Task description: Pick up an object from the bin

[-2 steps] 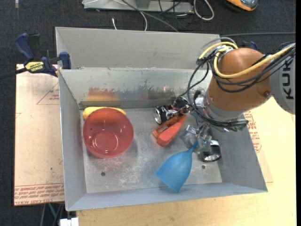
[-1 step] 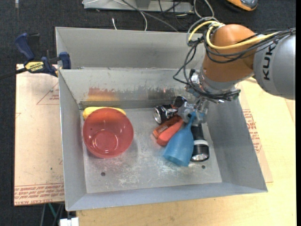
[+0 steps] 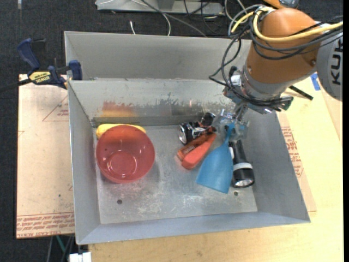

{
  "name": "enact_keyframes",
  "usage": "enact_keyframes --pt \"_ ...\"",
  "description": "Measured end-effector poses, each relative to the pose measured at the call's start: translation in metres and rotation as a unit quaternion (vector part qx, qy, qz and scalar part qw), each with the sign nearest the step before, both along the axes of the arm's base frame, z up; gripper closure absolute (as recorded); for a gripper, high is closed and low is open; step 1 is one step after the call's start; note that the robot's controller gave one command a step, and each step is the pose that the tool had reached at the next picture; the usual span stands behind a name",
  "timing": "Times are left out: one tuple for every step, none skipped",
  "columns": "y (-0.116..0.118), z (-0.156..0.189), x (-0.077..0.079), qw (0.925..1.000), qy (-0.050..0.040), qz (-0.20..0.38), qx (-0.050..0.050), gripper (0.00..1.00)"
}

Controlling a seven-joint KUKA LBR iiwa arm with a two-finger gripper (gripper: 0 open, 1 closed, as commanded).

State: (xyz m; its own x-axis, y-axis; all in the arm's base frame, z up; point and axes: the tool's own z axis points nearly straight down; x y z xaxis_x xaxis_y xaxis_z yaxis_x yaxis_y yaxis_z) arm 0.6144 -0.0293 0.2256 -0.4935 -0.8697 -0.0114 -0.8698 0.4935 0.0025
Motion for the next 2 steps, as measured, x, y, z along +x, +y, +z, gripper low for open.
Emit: enact_keyframes --pt "-0.004 -0.006 0.014 0.9999 -0.0026 0.014 0.000 1.00" --pt "0.041 -0.020 -0.013 0.9999 -0.0027 -0.009 0.002 1.00"
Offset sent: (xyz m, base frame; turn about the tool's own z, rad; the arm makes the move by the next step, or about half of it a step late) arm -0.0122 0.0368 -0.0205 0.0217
